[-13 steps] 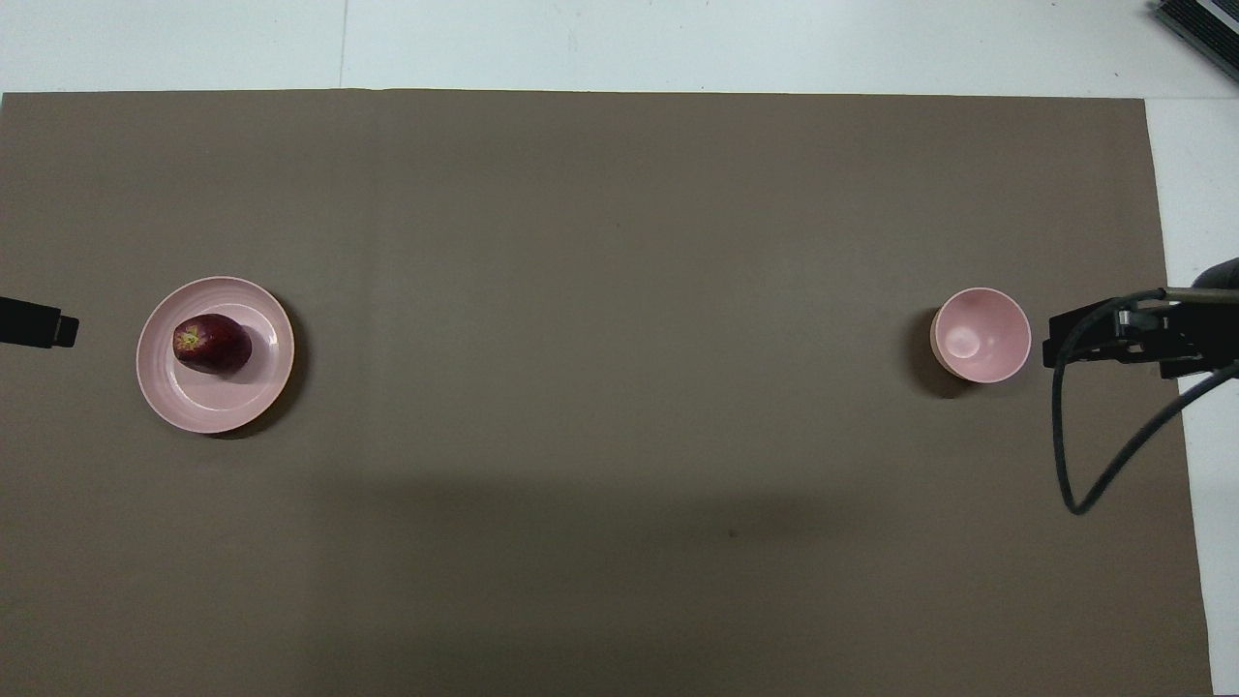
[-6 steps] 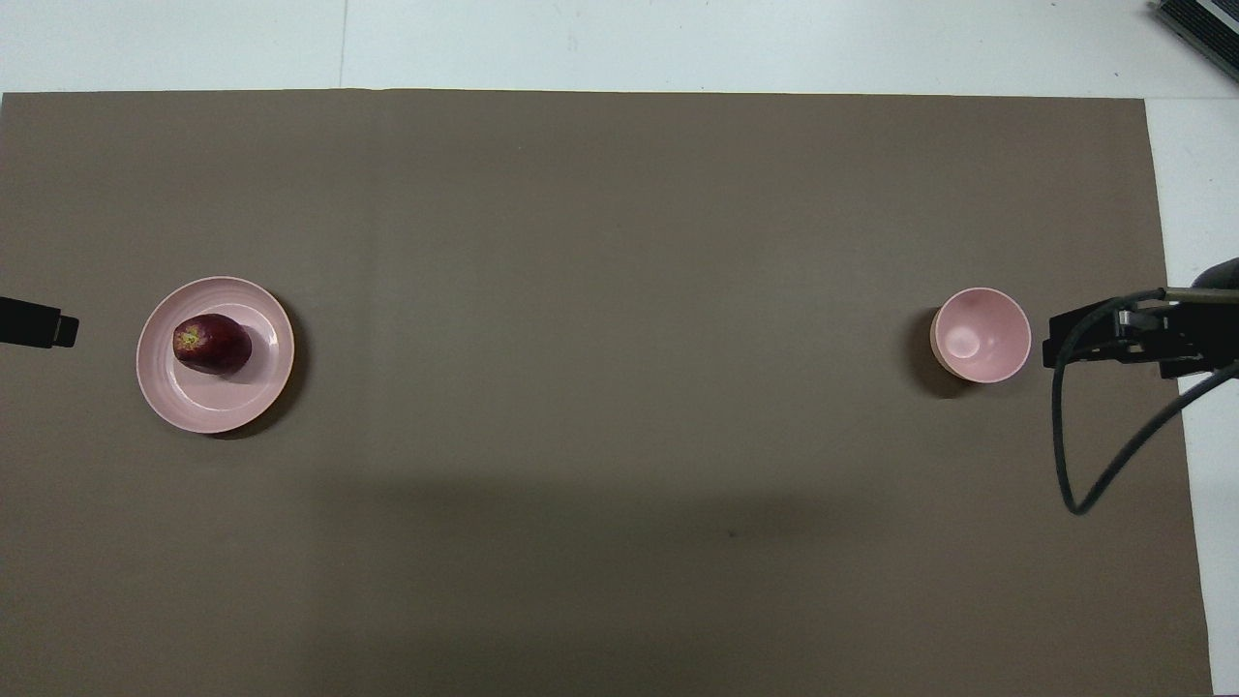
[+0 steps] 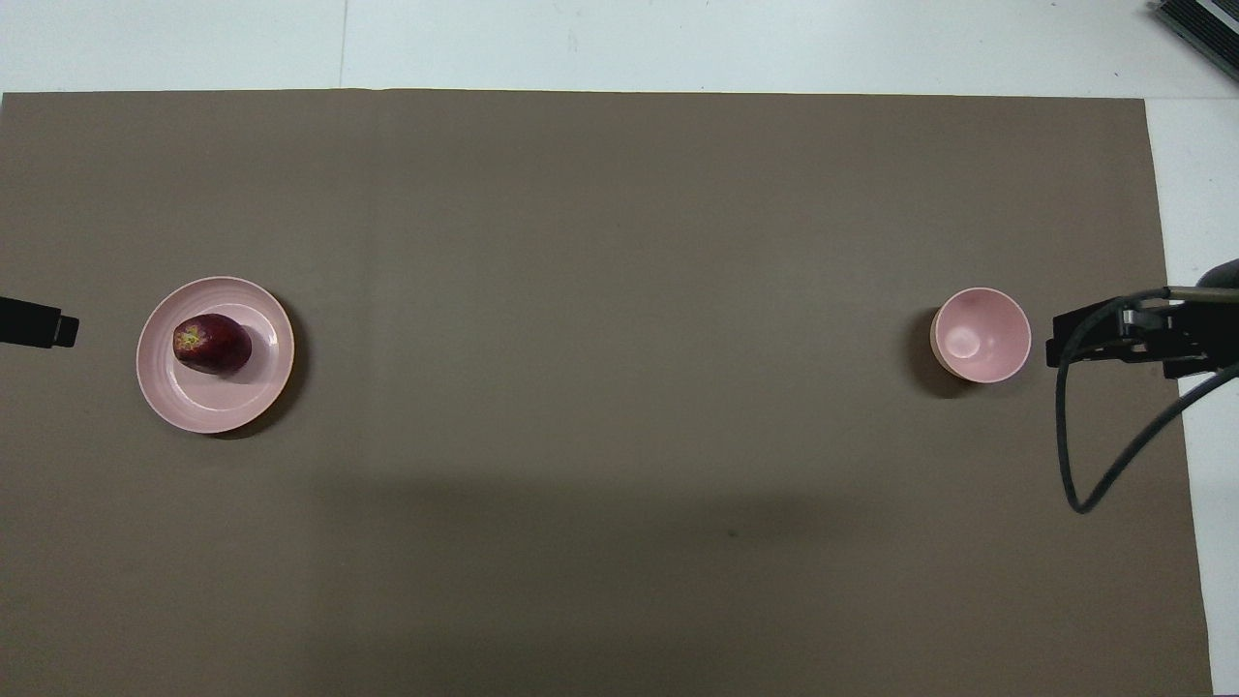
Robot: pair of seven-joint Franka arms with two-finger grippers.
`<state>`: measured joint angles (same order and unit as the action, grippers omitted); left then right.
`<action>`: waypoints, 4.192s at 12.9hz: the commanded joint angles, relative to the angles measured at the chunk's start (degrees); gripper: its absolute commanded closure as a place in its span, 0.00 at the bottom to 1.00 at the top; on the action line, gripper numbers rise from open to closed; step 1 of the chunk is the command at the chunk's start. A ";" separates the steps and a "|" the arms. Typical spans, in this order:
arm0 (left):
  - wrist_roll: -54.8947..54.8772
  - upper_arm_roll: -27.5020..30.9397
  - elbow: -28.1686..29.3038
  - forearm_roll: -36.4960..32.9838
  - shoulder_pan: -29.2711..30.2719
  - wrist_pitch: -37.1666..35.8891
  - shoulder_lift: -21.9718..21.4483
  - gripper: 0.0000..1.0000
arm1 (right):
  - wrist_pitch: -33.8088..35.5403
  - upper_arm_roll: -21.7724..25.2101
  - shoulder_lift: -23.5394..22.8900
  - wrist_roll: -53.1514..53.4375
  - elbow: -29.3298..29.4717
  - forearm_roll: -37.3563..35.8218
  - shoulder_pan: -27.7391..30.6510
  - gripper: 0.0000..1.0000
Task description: Move apple from plate to bowl
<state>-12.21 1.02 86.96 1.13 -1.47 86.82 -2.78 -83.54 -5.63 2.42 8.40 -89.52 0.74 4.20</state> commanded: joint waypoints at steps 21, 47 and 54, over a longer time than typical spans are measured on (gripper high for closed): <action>-0.18 0.04 1.27 2.30 -1.08 2.91 -0.03 0.00 | 0.31 -0.35 -0.13 23.39 -6.97 13.31 0.64 0.00; -4.75 0.22 33.53 4.40 4.81 47.57 7.34 0.00 | -29.04 -0.44 -11.12 68.06 -16.73 55.25 -19.83 0.00; -4.84 0.22 34.15 5.55 5.34 50.82 12.01 0.12 | -35.97 -0.44 -10.07 68.07 -20.68 55.07 -23.26 0.00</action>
<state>-15.81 1.57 119.73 5.77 2.96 135.89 9.12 -116.87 -6.12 -9.09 75.66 -108.04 54.83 -18.31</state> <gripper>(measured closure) 0.097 0.000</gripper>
